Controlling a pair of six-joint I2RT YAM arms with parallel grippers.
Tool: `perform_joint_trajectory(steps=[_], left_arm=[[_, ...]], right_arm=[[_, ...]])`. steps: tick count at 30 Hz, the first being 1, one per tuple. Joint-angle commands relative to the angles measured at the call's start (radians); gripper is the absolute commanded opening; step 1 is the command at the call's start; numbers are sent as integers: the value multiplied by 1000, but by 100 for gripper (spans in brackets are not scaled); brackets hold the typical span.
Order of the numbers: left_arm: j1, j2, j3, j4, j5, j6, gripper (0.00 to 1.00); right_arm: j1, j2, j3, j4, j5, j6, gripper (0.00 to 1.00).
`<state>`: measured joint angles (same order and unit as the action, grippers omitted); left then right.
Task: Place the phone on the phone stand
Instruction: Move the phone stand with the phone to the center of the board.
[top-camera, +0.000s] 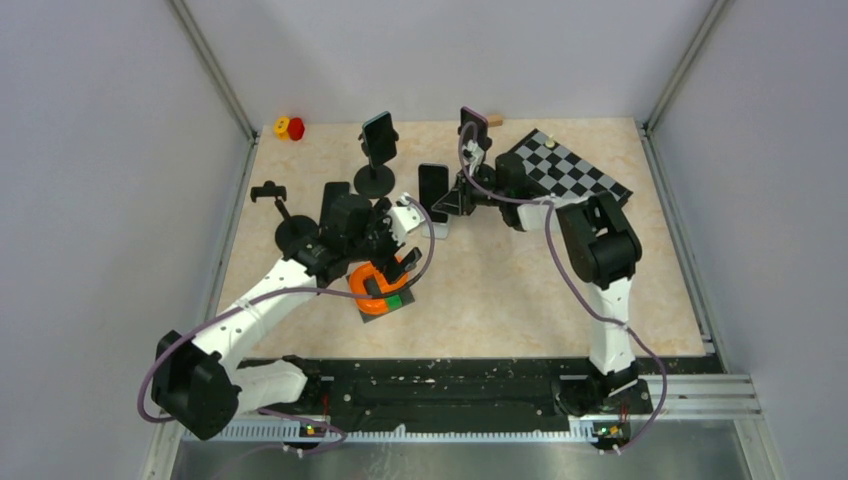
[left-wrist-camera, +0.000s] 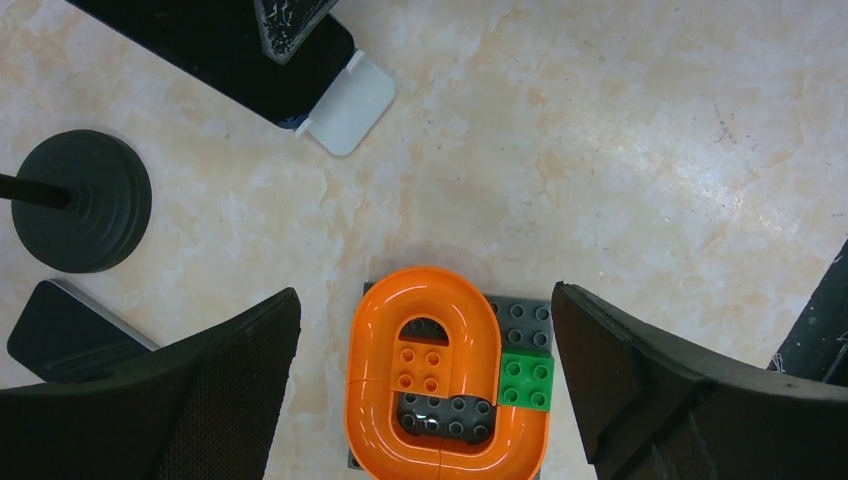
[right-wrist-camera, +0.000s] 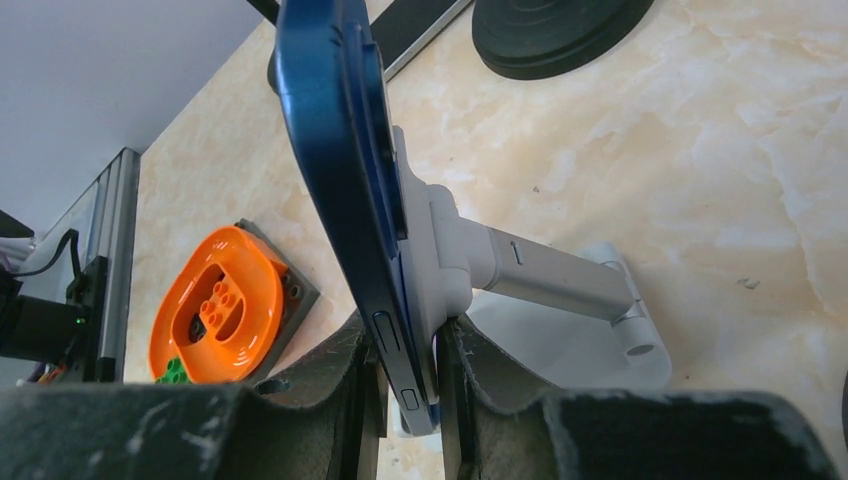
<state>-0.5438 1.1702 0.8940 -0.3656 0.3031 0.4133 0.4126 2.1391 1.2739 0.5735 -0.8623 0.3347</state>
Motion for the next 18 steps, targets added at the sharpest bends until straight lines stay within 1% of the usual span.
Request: perform_joint_trajectory(steps=[1,15,18], left_arm=[[8,2,31,35,2,-5,99],[15,-12,24,30,5,-5,99],[16,-15,25,23,8,-4,99]], right_arm=[[17,25,87,47,-23,-32,0],[34,129,224,49,-68,44,0],[34,134,202,80,-68,66,0]])
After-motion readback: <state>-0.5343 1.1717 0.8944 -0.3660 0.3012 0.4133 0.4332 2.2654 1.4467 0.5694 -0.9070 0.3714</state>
